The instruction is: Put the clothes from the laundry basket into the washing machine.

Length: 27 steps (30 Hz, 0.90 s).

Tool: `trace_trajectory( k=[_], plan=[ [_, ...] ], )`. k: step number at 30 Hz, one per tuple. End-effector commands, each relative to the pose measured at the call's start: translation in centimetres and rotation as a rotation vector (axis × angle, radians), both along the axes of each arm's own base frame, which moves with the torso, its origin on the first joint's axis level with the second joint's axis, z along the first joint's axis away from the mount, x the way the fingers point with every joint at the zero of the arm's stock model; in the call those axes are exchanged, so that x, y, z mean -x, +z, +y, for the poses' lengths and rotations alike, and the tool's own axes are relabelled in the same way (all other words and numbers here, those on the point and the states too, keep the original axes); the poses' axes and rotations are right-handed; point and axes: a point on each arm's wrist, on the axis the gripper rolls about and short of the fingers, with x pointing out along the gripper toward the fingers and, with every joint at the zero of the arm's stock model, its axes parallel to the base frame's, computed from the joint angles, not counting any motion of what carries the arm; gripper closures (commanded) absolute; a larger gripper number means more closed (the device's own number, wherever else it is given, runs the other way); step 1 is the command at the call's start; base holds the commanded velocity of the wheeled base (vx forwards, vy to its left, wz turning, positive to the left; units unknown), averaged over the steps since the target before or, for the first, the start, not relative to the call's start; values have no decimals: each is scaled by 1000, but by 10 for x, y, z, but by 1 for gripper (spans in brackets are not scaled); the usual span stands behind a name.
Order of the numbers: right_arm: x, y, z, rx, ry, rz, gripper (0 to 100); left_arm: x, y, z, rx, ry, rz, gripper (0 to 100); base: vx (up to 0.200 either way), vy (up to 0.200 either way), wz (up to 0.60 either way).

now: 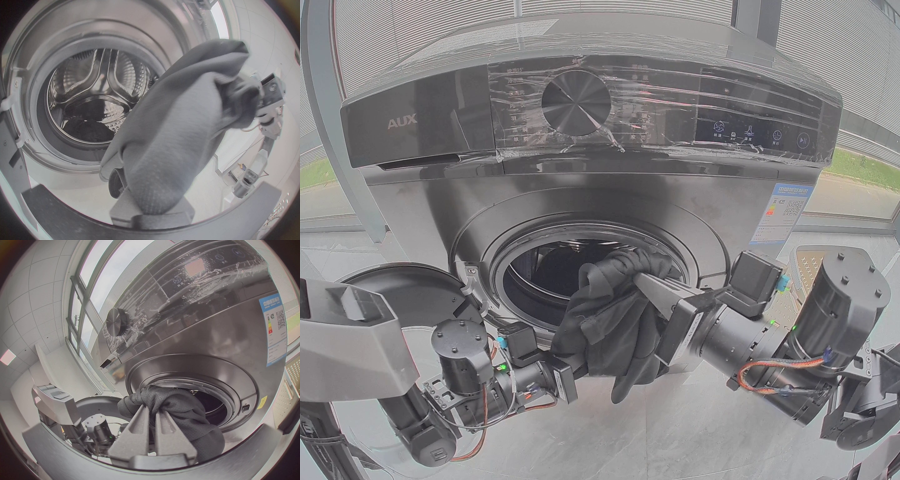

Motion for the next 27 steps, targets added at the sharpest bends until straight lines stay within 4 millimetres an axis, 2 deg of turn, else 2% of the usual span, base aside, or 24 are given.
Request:
trace_trajectory(
  k=[1, 7, 8, 12, 18, 27],
  plan=[
    [-10, -16, -16, 60, -39, 32, 100, 39, 29, 10, 38, -56, -47, 100, 0, 0, 0],
    [-19, -31, -33, 134, -56, 48, 100, 69, 48, 20, 73, -88, -91, 100, 0, 0, 0],
    [-19, -33, -35, 144, -59, 53, 0, 71, 50, 20, 79, -86, -98, 100, 0, 0, 0],
    [-18, -42, -39, 179, -70, 79, 0, 73, 59, 22, 106, -80, -129, 100, 0, 0, 0],
    [-6, -69, -53, 303, -36, 125, 0, 70, 69, 19, 138, -81, -162, 100, 0, 0, 0],
    [3, -80, -57, 363, 17, 136, 0, 63, 74, 11, 161, -86, -185, 100, 0, 0, 0]
  ],
)
